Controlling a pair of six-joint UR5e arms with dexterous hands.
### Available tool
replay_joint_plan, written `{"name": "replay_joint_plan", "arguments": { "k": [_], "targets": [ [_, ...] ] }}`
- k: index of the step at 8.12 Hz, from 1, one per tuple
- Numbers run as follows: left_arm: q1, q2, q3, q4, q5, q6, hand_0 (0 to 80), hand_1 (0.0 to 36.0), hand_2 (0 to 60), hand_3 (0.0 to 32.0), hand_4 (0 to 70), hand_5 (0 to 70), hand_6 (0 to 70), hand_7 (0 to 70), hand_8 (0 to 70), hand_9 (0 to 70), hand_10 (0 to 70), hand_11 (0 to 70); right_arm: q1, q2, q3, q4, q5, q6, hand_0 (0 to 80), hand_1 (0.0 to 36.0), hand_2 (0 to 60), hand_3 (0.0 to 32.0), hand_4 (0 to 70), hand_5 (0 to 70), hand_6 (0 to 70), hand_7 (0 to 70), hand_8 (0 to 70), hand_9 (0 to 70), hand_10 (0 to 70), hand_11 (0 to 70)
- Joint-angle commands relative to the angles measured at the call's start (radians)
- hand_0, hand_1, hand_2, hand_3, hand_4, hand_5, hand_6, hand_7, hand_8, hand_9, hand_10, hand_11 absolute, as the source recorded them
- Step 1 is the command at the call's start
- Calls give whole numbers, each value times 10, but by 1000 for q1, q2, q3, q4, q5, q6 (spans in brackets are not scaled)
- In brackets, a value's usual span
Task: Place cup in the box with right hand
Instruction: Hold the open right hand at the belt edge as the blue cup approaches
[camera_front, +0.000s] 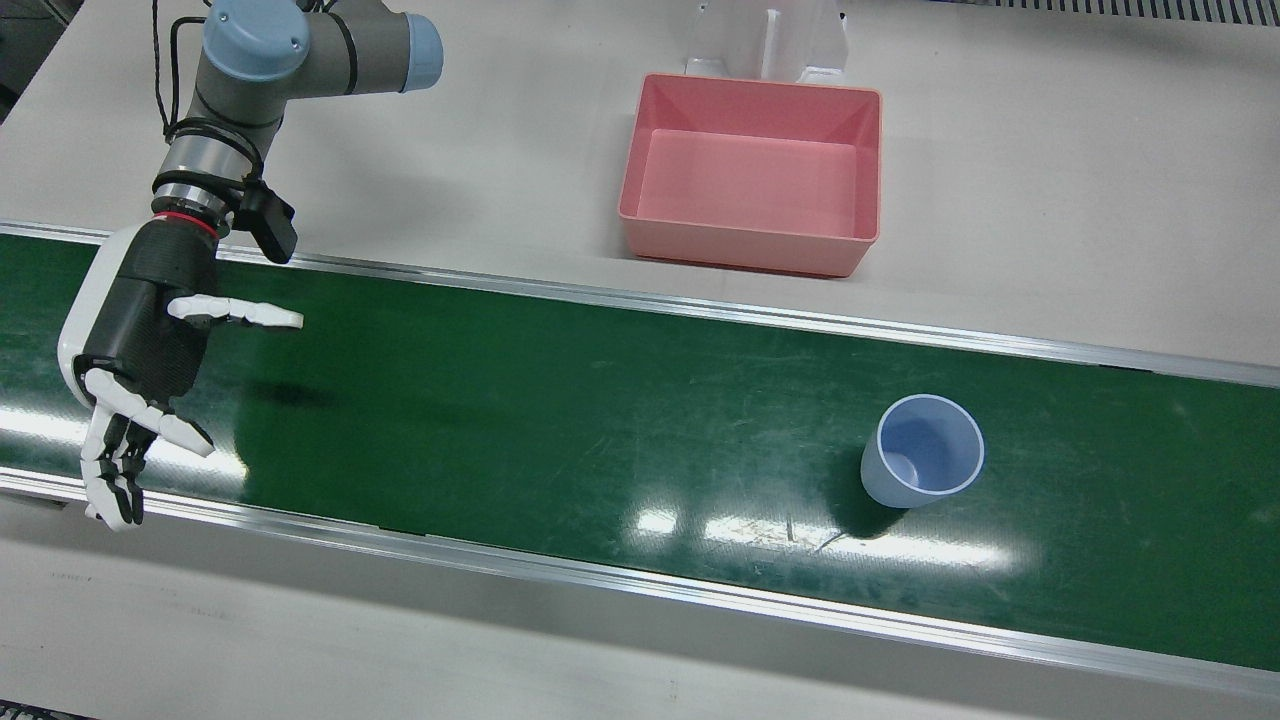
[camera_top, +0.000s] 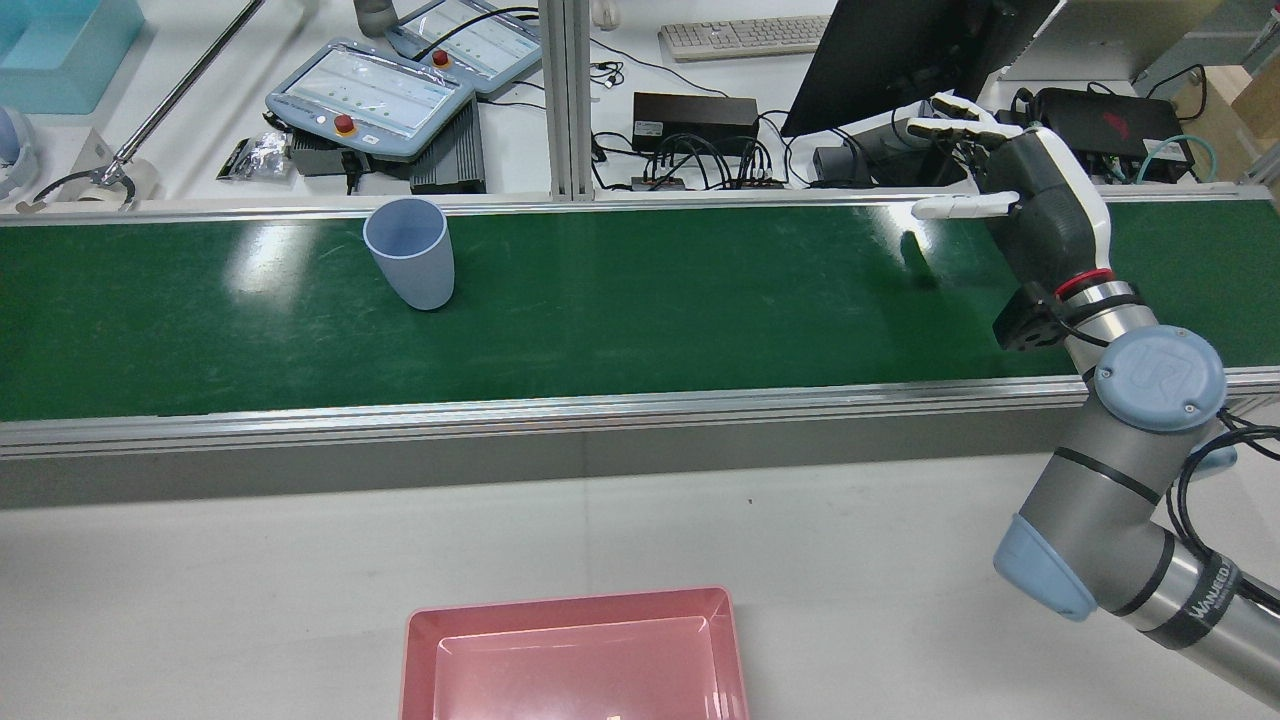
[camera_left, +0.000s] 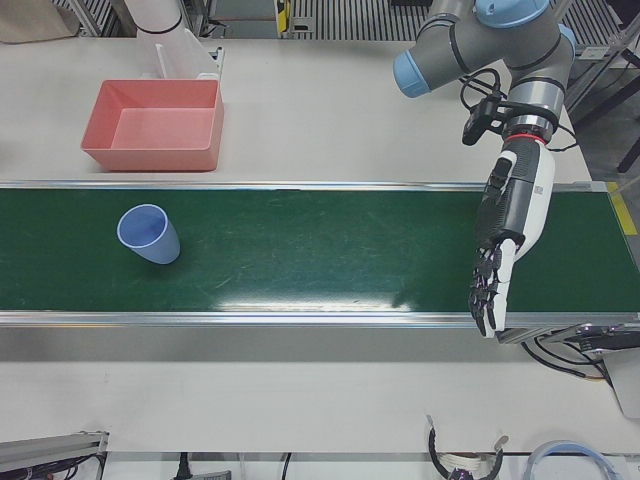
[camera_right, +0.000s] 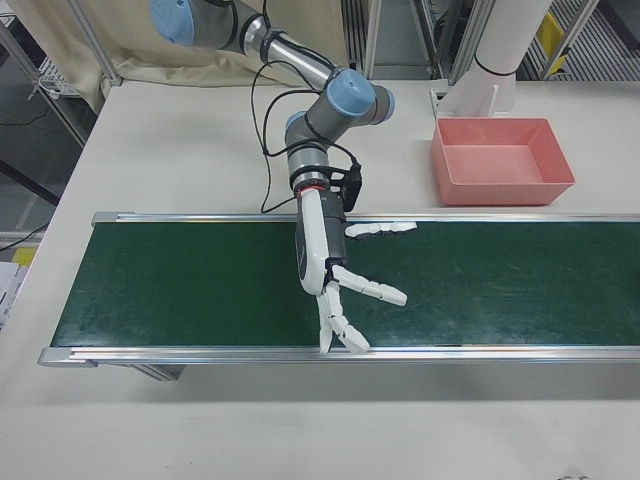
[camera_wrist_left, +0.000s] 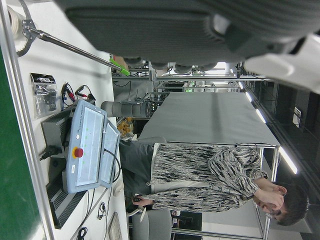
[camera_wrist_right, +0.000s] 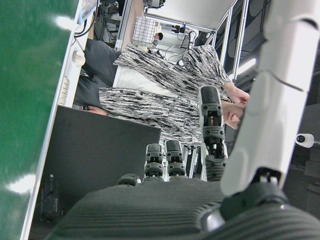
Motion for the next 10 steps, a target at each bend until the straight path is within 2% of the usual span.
{"name": "replay_joint_plan", "arguments": {
  "k": [1,2,3,4,5,6,7,8,10],
  "targets": [
    [0,0,0,0,0,0,0,0,0,0,0,0,0,0,0,0,0,0,-79,-106,76,-37,6,6,590,151,0,0,240,62,55,202,77,152,0,7],
    [0,-1,0,0,0,0,0,0,0,0,0,0,0,0,0,0,0,0,-83,-103,58,-34,6,6,576,167,38,0,195,64,55,196,77,151,0,13],
    [0,-1,0,-1,0,0,0,0,0,0,0,0,0,0,0,0,0,0,-83,-95,44,-32,6,6,579,158,18,0,172,67,54,183,78,150,8,33],
    [0,-1,0,-2,0,0,0,0,0,0,0,0,0,0,0,0,0,0,-66,-92,47,-32,5,6,580,144,0,0,178,67,54,179,78,150,17,45],
    [0,-1,0,-2,0,0,0,0,0,0,0,0,0,0,0,0,0,0,-57,-95,44,-32,2,6,555,178,77,0,137,66,54,180,78,150,17,45],
    [0,-1,1,-2,0,0,0,0,0,0,0,0,0,0,0,0,0,0,-57,-95,41,-32,0,0,573,153,19,0,182,65,54,182,77,149,13,39],
    [0,-1,1,-2,0,0,0,0,0,0,0,0,0,0,0,0,0,0,-58,-94,23,-32,-3,0,550,188,98,0,139,64,54,184,77,148,11,36],
    [0,-1,0,-2,0,0,0,0,0,0,0,0,0,0,0,0,0,0,-63,-92,26,-32,-3,0,562,158,40,0,186,63,54,185,76,149,13,38],
    [0,-1,0,-2,0,0,0,0,0,0,0,0,0,0,0,0,0,0,-67,-94,29,-34,-4,0,568,151,20,0,184,64,53,179,75,146,10,35]
  ]
}}
